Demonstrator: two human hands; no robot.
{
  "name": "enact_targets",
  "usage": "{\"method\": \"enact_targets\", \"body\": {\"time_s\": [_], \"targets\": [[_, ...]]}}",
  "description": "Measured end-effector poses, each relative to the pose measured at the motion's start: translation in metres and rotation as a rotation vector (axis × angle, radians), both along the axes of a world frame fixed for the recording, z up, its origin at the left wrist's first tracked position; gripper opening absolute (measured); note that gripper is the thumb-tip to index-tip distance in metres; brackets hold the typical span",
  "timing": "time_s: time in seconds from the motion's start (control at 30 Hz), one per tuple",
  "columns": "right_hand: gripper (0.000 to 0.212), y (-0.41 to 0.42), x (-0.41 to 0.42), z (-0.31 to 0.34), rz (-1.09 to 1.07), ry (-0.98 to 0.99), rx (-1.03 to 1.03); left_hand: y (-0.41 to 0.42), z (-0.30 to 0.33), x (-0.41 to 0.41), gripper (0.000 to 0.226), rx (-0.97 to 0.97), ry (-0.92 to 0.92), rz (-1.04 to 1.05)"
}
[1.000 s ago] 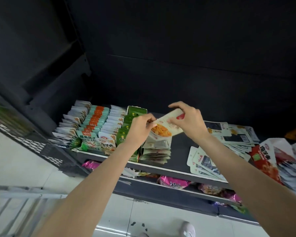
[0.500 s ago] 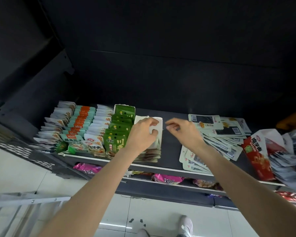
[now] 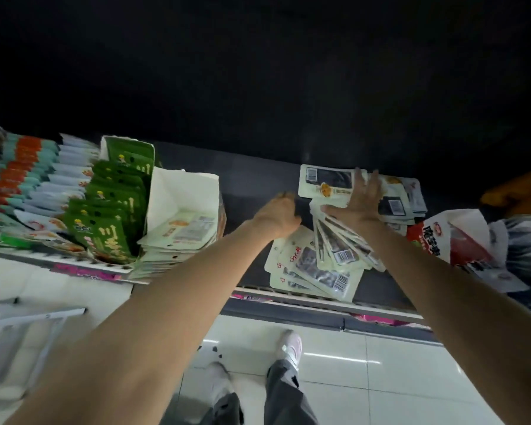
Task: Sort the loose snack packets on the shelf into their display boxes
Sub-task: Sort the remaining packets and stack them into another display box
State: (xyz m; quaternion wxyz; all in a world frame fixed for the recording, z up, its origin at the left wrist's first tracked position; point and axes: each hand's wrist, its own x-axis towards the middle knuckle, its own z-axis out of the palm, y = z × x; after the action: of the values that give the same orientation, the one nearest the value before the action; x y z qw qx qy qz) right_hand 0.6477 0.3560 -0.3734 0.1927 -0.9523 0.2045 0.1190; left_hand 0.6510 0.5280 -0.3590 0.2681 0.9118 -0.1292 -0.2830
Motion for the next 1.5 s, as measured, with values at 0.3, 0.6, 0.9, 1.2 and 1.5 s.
{"method": "enact_targets", "body": {"time_s": [0.3,0.6,0.9,1.2,1.5], "targets": [[0.022,0.02,-0.019,-0.042,0.579,-0.174,-0.589,-0.013,-0.029,0.008,0.066,-0.038,-0.015,0.06],[0.049,0.036,-0.033,0.066,0.038,-0.564,0.572,0.018,0.039,-0.013,0.018,-0.076,-0.39,0.078],[0.017,0.113,-0.05,0.133,0.039,-0.344,1.005,0.12,0.108,-0.04,0.021,-0.659,-0.383,0.433],[0.014,0.196,-0.05,0.105,0.151,-0.331,0.833,0.209,0.104,-0.047,0.025,-0.411,-0.359,0.488],[0.036,0.144,-0.059,0.082,0.121,-0.256,0.524,0.153,0.085,-0.056,0.027,-0.275,-0.491,0.112]]}}
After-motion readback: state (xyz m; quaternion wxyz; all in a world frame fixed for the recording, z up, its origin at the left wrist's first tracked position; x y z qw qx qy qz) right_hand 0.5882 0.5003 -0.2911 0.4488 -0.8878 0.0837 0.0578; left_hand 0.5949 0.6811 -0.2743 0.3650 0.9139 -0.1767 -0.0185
